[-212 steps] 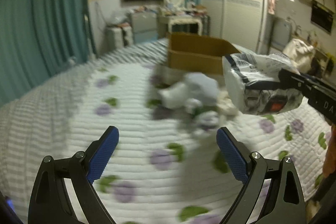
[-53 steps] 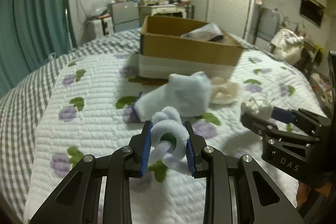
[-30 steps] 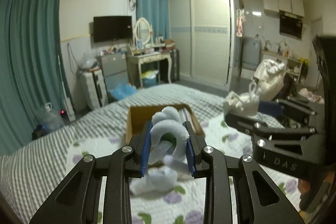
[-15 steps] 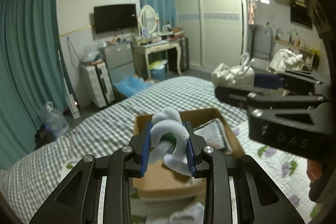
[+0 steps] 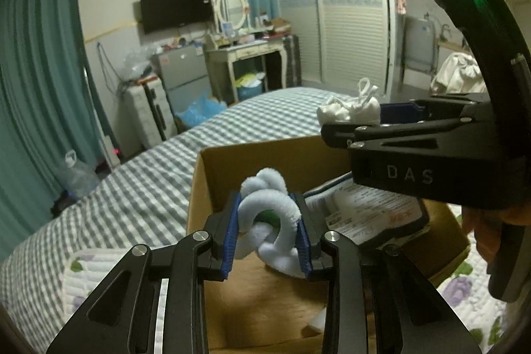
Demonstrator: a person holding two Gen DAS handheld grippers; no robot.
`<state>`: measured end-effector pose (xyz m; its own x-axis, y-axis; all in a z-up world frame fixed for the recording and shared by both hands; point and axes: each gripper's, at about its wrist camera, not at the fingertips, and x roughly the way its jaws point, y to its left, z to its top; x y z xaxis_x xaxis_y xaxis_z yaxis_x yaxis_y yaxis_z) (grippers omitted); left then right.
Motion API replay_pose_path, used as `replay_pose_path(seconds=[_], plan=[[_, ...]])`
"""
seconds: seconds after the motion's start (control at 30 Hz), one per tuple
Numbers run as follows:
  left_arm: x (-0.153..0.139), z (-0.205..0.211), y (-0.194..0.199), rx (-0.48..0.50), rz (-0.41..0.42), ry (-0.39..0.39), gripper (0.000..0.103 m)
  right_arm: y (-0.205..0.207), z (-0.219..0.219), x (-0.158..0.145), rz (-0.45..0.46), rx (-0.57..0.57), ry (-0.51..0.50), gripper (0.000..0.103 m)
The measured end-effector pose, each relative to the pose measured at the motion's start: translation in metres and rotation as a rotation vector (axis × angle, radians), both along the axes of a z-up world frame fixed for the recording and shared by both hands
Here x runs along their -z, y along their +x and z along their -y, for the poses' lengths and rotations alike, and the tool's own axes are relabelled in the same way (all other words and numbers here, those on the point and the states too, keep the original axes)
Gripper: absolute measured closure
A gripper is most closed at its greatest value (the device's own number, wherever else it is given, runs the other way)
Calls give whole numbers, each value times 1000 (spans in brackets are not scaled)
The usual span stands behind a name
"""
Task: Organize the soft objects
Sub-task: 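Carry the ring toy and cloth bundle over the box and release both, then grasp the light blue sock with the left tool while the right tool grasps the lace cloth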
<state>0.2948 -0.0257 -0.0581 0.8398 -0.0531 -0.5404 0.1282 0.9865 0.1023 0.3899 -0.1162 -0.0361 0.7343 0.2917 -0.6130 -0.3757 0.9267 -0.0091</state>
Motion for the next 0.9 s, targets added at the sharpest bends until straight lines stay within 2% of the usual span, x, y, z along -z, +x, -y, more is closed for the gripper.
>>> replay_pose_path(seconds=[0.03, 0.07, 0.1, 0.17, 0.23, 0.37, 0.5, 0.57, 0.63, 0.67, 0.77, 0.9], plan=[[1, -1, 0, -4, -9, -9, 70, 0, 3, 0, 2, 5, 8, 41], [0, -2, 0, -10, -25, -21, 62, 0, 6, 0, 0, 18, 15, 32], [-1, -3, 1, -18, -35, -28, 42, 0, 8, -1, 0, 25, 18, 25], [-8, -5, -6, -44, -20, -41, 18, -6, 12, -7, 0, 42, 15, 22], [-23, -7, -14, -56, 6, -54, 18, -13, 16, -17, 9, 55, 2, 22], [-70, -7, -43, -81, 50, -56, 18, -47, 34, -60, 59, 78, 1, 19], [-121, -3, -86, -90, 130, -20, 17, -99, 62, -125, 144, 111, 18, 10], [-151, 0, -118, -102, 190, 2, 11, -124, 70, -153, 174, 115, 36, 7], [-173, -1, -143, -117, 238, 9, 9, -156, 76, -183, 217, 114, 35, 3], [-179, -3, -150, -124, 253, 8, 9, -169, 78, -192, 235, 109, 33, 0], [-196, -8, -182, -139, 288, -1, 9, -211, 83, -218, 274, 90, 29, 0], [-192, -9, -214, -123, 291, 49, 9, -250, 86, -224, 273, 63, 30, 0]])
